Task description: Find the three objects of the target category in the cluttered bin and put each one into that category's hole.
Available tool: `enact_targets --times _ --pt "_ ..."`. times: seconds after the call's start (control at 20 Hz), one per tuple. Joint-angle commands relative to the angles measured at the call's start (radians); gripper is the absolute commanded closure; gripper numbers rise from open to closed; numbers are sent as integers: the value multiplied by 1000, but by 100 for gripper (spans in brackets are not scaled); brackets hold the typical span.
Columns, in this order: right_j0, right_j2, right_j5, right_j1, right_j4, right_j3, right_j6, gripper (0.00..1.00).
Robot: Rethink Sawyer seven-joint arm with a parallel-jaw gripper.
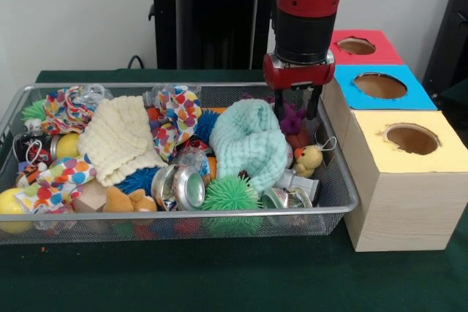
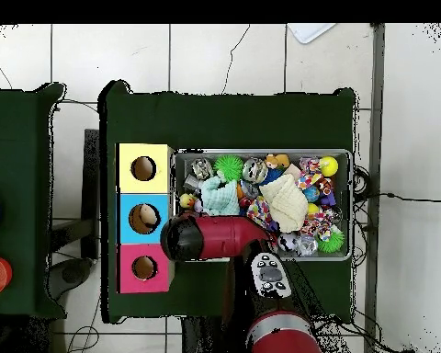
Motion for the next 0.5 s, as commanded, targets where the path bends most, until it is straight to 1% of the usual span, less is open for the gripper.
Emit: enact_targets --times 0.05,0.2,0.4,0.5 --pt "-14 58 -151 85 -20 -28 141 0" --pt "-11 60 -223 137 -20 -18 165 0" --pt "18 41 -256 164 -10 -18 182 0" --pt "26 32 -256 175 -4 -30 177 0"
